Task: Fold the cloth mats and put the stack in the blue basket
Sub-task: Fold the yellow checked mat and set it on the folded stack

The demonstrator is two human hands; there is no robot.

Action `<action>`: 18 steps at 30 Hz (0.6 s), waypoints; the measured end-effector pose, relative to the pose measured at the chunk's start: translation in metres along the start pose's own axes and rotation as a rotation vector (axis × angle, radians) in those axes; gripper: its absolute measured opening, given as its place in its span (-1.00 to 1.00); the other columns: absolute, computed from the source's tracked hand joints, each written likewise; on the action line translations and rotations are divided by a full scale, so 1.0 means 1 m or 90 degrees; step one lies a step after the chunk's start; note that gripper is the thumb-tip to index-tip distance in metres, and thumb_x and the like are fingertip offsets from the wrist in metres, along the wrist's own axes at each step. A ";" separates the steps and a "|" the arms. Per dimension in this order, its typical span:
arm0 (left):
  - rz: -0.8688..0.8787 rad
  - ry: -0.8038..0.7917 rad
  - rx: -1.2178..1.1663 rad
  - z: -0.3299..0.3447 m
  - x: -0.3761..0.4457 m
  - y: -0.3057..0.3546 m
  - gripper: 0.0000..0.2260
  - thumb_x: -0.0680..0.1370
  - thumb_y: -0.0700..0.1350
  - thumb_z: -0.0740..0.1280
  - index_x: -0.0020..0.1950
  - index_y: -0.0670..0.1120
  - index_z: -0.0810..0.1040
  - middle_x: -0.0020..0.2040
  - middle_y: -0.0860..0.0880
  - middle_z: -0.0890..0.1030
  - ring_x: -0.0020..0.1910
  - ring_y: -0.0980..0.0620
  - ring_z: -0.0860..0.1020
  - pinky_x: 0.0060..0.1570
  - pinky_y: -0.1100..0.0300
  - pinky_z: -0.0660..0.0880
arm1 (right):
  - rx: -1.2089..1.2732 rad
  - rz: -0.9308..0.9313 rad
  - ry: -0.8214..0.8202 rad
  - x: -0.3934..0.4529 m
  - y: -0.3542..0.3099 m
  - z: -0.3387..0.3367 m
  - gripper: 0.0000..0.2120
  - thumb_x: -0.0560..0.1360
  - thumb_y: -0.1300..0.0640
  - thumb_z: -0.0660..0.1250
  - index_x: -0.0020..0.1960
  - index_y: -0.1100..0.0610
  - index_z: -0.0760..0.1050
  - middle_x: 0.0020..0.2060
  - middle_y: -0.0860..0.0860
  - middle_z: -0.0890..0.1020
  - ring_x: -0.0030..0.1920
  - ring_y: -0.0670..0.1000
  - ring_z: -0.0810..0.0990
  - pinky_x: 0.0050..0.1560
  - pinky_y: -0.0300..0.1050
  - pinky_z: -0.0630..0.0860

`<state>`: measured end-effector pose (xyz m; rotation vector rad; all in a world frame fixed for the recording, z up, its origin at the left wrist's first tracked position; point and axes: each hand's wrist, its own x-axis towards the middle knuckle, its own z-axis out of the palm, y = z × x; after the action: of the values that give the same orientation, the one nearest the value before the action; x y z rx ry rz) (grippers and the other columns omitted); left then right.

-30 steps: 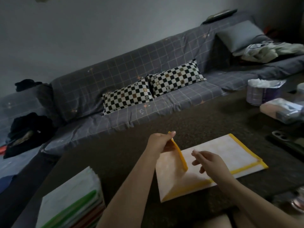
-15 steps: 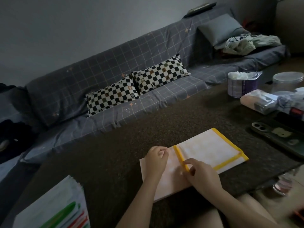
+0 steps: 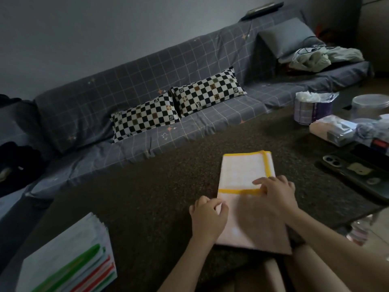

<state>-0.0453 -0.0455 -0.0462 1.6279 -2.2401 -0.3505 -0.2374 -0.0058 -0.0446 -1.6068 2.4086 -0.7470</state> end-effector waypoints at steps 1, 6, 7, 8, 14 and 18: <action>0.011 0.011 0.010 0.001 -0.005 0.004 -0.71 0.58 0.10 0.17 0.19 0.06 0.56 0.06 0.04 0.47 0.13 0.07 0.42 0.25 0.13 0.20 | 0.013 -0.010 -0.011 0.007 0.004 -0.002 -0.67 0.49 0.13 0.27 0.21 -0.14 0.47 0.05 -0.09 0.57 0.18 0.03 0.35 0.07 -0.07 0.19; 0.055 0.019 -0.001 0.008 -0.010 0.022 -0.67 0.60 0.05 0.16 0.31 -0.01 0.47 0.34 -0.01 0.36 0.35 0.03 0.30 0.34 0.13 0.18 | -0.050 -0.080 -0.073 0.011 0.007 -0.011 -0.70 0.55 0.10 0.22 0.22 -0.19 0.48 0.22 -0.16 0.52 0.30 -0.03 0.29 0.23 -0.06 0.16; 0.067 -0.017 0.003 0.010 -0.007 0.025 -0.62 0.62 0.05 0.13 0.40 -0.02 0.39 0.45 -0.03 0.27 0.44 0.01 0.20 0.41 0.09 0.12 | -0.071 -0.097 -0.081 0.006 0.005 -0.012 -0.70 0.57 0.07 0.18 0.25 -0.19 0.46 0.27 -0.18 0.48 0.34 -0.04 0.27 0.31 -0.05 0.13; 0.081 -0.056 0.012 0.011 -0.004 0.028 -0.58 0.63 0.05 0.09 0.48 -0.02 0.29 0.53 -0.03 0.15 0.51 0.00 0.09 0.46 0.07 0.03 | -0.090 -0.118 -0.082 0.000 0.004 -0.012 -0.69 0.59 0.04 0.14 0.29 -0.19 0.43 0.33 -0.18 0.43 0.39 -0.06 0.24 0.36 -0.05 0.08; 0.111 -0.165 0.113 0.026 0.000 0.031 -0.48 0.65 0.10 -0.08 0.57 -0.03 -0.09 0.58 -0.02 -0.15 0.54 0.05 -0.23 0.46 0.06 -0.29 | -0.157 -0.181 -0.163 -0.033 0.012 0.002 -0.44 0.55 -0.20 -0.23 0.52 -0.10 0.05 0.53 -0.12 0.03 0.53 -0.08 -0.10 0.48 -0.11 -0.21; 0.081 -0.149 0.147 0.032 0.002 0.028 -0.44 0.63 0.13 -0.10 0.57 -0.04 -0.16 0.57 -0.02 -0.19 0.54 0.02 -0.24 0.46 0.05 -0.29 | -0.171 -0.125 -0.147 -0.039 0.015 0.012 -0.35 0.52 -0.25 -0.34 0.54 0.00 -0.14 0.53 -0.06 -0.10 0.52 -0.07 -0.20 0.48 -0.07 -0.27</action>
<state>-0.0831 -0.0391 -0.0643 1.6143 -2.6318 -0.2689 -0.2288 0.0300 -0.0676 -1.9307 2.2839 -0.2502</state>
